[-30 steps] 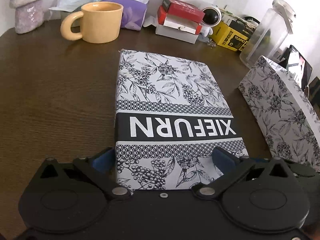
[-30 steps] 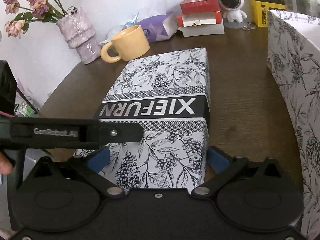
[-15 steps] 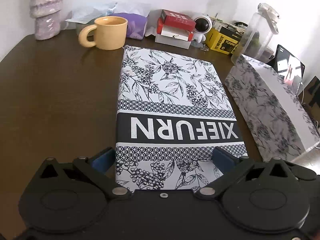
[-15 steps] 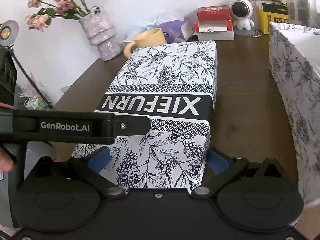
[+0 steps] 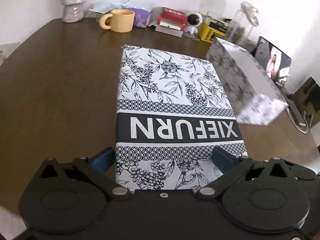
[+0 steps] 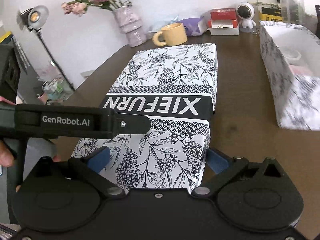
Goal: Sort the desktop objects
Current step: 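Lift the XIEFURN lid with the left gripper and carry it toward the floral box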
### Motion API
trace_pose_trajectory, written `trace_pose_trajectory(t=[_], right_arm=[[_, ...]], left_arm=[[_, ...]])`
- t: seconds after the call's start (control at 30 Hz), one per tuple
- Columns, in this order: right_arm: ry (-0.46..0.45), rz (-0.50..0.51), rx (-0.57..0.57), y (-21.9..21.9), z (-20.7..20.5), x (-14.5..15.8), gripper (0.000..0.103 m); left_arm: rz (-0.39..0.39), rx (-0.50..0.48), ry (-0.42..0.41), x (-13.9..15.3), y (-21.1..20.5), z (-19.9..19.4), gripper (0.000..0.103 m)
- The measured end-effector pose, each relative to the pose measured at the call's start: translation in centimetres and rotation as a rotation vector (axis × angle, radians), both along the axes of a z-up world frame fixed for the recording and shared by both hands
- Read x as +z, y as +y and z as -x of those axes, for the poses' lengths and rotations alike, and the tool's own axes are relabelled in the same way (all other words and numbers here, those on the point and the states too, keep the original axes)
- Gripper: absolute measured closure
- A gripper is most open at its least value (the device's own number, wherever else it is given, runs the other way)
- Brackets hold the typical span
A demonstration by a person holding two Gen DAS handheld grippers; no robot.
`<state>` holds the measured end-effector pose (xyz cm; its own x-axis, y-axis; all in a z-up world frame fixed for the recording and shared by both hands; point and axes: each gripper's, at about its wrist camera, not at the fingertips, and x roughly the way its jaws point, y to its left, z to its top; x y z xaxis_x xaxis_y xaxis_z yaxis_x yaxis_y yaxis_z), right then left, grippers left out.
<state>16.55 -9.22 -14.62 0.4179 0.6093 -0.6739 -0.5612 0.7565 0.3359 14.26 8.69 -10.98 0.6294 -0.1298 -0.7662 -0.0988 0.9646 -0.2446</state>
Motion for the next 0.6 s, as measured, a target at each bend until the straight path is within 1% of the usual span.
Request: trace_pose_trajectory(t=[0.1,0.3,0.5,0.6], right_arm=[[-0.01,0.001,0.008,-1.9,3.0,0.6,0.001],[-0.014,0.015,-0.007,-5.6,8.2,1.1,0.001],[-0.012,0.017,-0.057,-9.4,12.1,1.2,0.001],[-0.015,0.018,-0.093,-11.2,13.6,1.3,0.001]], left_arm=[[0.005,0.002,-0.002,0.2,-1.7,3.1,0.0],[0.015,-0.007,0.005,0.3,-4.7,7.8,0.0],[0.017,-0.064,0.006,0.6,-8.0,10.2,0.0],[0.015,-0.1,0.001,0.8,-9.7,10.8,0.0]])
